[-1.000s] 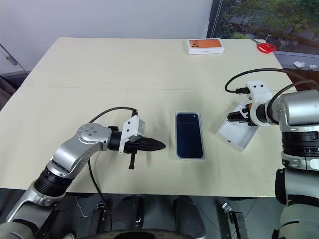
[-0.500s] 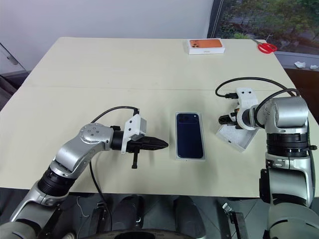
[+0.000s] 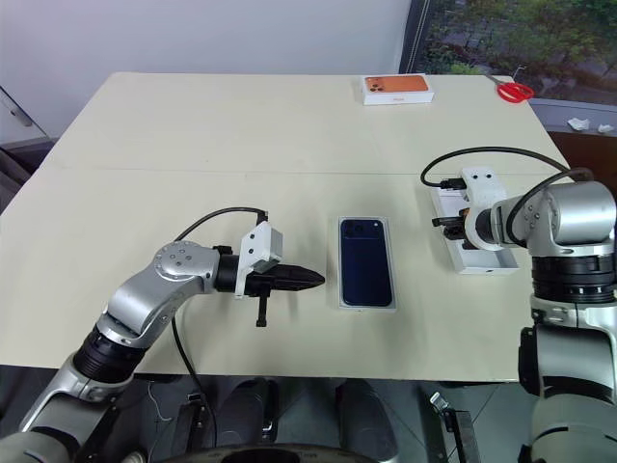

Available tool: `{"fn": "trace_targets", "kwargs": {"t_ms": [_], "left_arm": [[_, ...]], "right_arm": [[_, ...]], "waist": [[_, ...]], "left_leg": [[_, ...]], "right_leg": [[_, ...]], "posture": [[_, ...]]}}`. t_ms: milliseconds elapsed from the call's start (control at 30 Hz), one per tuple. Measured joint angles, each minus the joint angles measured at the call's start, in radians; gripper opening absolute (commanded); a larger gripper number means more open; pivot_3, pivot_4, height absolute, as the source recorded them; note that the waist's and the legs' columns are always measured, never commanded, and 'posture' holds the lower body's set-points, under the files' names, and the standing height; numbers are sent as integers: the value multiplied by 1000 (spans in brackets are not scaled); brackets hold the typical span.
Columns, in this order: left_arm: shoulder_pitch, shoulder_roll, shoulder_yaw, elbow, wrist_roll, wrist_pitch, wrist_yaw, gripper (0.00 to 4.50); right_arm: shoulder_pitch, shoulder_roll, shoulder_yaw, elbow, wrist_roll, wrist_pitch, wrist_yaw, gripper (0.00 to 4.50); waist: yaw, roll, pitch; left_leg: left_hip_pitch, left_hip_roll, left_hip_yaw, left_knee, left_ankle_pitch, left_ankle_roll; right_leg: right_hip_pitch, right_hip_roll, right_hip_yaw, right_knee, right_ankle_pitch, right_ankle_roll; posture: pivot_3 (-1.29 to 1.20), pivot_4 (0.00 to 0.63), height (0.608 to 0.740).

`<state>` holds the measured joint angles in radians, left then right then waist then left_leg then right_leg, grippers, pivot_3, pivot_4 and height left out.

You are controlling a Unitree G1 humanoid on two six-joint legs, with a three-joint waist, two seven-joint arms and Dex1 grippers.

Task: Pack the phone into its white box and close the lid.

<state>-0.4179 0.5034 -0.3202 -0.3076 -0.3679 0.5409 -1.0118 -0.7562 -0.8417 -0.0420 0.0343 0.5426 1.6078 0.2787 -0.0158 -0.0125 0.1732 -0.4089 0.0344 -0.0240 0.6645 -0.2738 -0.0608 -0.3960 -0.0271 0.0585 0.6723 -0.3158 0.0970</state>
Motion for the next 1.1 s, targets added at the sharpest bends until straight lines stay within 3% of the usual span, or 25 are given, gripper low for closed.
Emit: {"fn": "trace_targets", "kwargs": {"t_ms": [133, 233, 367, 467, 533, 600, 733, 933, 1000, 1100], "left_arm": [[17, 24, 53, 35, -4, -2, 16, 0], [18, 43, 103, 83, -3, -8, 31, 0], [18, 75, 154, 150, 2, -34, 34, 0], [15, 88, 184, 190, 4, -55, 33, 0], [10, 93, 190, 206, 8, -67, 32, 0], [5, 93, 192, 216, 9, -75, 32, 0], [1, 93, 195, 222, 11, -90, 33, 0], [-1, 66, 182, 224, 21, -93, 38, 0], [-2, 57, 174, 224, 23, -93, 38, 0], [-14, 48, 164, 224, 28, -93, 36, 0]], "right_arm": [[-13, -54, 23, -78, 109, 0, 91, 21], [-39, -55, 8, -90, 294, 0, 121, 21], [-100, -25, -28, -30, 699, 0, 1, 21], [-97, -39, 40, 3, 1183, -117, -219, 21], [-75, -10, 65, -3, 1337, -188, -303, 21], [-28, 56, 69, -24, 1386, -238, -358, 21], [168, 299, 47, -118, 1400, -375, -577, 21], [379, 686, 7, -363, 1406, -656, -1135, 21], [394, 741, -9, -406, 1412, -714, -1272, 21], [394, 776, -40, -440, 1425, -750, -1391, 811]], "waist": [[-5, 0, 0], [-3, 0, 0], [-1, 0, 0], [1, -1, 1], [1, -2, 1], [0, -2, 1], [0, -3, 0], [-3, -2, 0], [-3, -2, 0], [-2, -2, 0]], "left_leg": [[0, 1, 0, 0, 0, 0], [0, 1, 0, 0, 0, 0], [0, 1, 0, 0, 0, 0], [-1, 1, 0, 0, 0, 0], [-1, 1, 0, 0, 0, 0], [-1, 1, 0, 1, 0, 0], [-3, 3, -3, 0, 0, 0], [-6, 7, -3, 1, 1, -1], [-6, 6, -3, 1, 1, -1], [-6, 4, -3, 1, 1, -1]], "right_leg": [[0, 1, 0, 0, 0, 0], [0, 1, 0, 0, 0, 0], [0, 1, 0, 0, 0, 0], [0, 0, -1, -1, 0, 0], [0, 0, -2, -1, 0, 0], [0, 0, -1, -1, 0, 0], [-2, 1, -3, 1, 0, 0], [-9, 1, -2, 9, 0, 0], [-9, 1, -2, 9, 0, 0], [-9, 1, -2, 9, 0, 0]], "posture": [[0, 150, 731], [0, 150, 731], [0, 150, 731], [0, 150, 731], [0, 150, 731], [0, 150, 731], [0, 150, 731], [0, 150, 731], [0, 150, 731], [0, 150, 731]]}}
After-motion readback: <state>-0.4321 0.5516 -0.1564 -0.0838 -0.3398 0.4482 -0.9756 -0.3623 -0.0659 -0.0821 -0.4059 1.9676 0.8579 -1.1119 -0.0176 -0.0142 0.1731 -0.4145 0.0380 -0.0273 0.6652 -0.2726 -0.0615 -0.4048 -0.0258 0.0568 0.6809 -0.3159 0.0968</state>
